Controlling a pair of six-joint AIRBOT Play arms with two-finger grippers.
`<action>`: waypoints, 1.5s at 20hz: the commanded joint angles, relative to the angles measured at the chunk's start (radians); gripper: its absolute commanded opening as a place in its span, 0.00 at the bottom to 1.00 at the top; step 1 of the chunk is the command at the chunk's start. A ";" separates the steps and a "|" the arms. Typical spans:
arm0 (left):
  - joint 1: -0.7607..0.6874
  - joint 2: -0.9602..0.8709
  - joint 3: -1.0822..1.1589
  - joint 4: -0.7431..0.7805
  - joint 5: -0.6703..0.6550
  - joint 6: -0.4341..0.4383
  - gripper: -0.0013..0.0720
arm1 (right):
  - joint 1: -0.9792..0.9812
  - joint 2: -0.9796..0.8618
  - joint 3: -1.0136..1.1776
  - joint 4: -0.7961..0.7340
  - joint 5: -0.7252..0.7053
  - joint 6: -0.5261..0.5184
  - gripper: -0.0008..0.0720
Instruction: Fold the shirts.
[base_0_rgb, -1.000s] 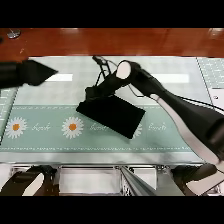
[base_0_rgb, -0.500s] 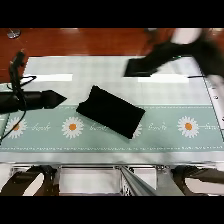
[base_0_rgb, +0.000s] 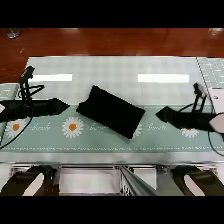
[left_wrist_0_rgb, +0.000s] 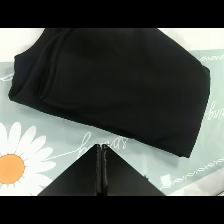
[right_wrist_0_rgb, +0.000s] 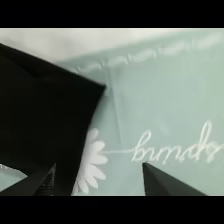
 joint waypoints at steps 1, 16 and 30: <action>0.000 0.000 -0.006 -0.002 0.008 0.000 0.05 | 0.067 -0.016 -0.217 0.196 -0.198 0.029 0.86; -0.002 -0.004 -0.006 -0.010 0.008 0.000 0.05 | 0.282 -0.691 0.351 0.430 -0.082 -0.388 0.04; -0.002 -0.004 -0.006 -0.010 -0.037 0.000 0.05 | -0.247 -0.596 1.146 -0.305 0.674 -0.111 0.04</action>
